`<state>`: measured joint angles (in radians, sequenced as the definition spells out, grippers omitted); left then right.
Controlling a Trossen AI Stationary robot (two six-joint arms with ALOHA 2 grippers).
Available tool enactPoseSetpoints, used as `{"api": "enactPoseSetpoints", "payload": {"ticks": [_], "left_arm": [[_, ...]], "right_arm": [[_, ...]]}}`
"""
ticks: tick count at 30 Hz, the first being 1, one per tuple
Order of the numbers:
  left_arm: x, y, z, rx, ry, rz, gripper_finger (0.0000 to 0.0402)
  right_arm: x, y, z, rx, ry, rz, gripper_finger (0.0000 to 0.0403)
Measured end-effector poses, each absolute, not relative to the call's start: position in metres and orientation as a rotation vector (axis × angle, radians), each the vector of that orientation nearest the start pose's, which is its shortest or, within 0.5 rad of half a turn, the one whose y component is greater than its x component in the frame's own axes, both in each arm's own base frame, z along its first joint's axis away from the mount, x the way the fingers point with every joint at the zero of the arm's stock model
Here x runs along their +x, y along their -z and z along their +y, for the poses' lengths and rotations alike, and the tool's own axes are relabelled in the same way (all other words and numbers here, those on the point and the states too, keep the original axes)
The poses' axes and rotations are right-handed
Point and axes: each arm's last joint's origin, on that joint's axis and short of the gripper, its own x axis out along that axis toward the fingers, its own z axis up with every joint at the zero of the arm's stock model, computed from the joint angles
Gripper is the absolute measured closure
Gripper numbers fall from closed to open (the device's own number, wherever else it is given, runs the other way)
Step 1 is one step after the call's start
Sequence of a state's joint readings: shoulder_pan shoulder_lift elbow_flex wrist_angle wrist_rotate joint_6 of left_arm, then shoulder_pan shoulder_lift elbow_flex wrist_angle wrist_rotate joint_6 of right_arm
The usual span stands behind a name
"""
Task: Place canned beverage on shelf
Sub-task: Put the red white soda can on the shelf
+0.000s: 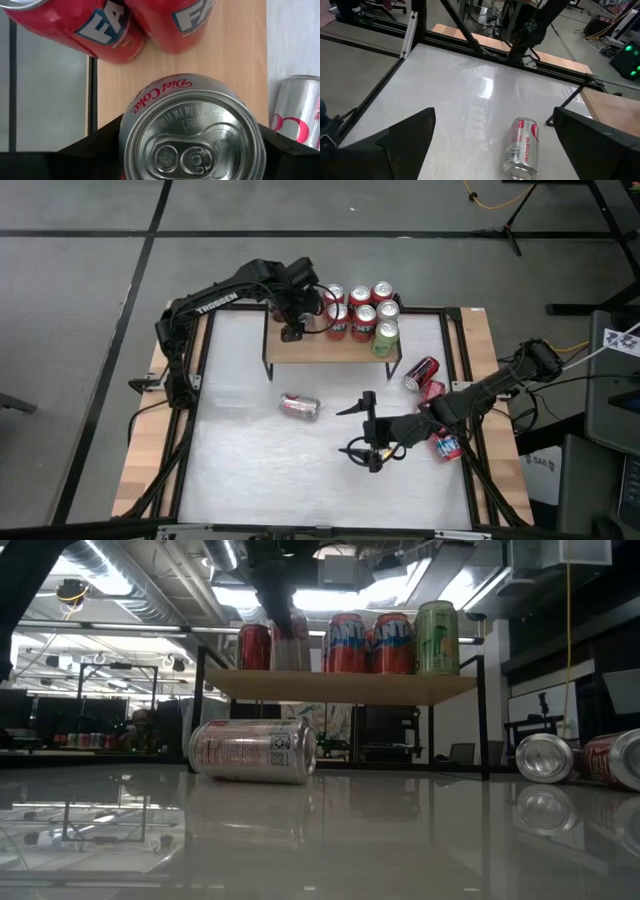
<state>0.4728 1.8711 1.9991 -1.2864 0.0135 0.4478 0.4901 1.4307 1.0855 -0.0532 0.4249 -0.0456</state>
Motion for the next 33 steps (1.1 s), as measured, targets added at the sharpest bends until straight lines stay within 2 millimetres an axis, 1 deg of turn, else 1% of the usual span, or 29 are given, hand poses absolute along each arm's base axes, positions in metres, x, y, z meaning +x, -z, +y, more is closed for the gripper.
{"api": "enactPoseSetpoints", "payload": {"ticks": [4,8,16,19,28,33], "left_arm": [[0.332,-0.358,0.169,0.112,-0.144,1.192,0.0121],[0.332,-0.358,0.168,0.112,-0.142,1.194,0.0118],[0.332,-0.357,0.169,0.115,-0.144,1.191,0.0078],[0.333,-0.357,0.169,0.116,-0.146,1.191,0.007],[0.336,-0.359,0.171,0.133,-0.163,1.147,0.0065],[0.336,-0.359,0.172,0.145,-0.182,1.154,0.0064]], "right_arm": [[0.292,-0.302,0.134,-0.216,-0.058,0.359,0.0011],[0.294,-0.302,0.13,-0.189,-0.078,0.365,0.0011],[0.295,-0.302,0.129,-0.181,-0.083,0.366,0.0011],[0.295,-0.302,0.129,-0.181,-0.083,0.366,0.0011],[0.295,-0.302,0.129,-0.18,-0.083,0.366,0.0011],[0.295,-0.302,0.129,-0.181,-0.083,0.367,0.0011]]}}
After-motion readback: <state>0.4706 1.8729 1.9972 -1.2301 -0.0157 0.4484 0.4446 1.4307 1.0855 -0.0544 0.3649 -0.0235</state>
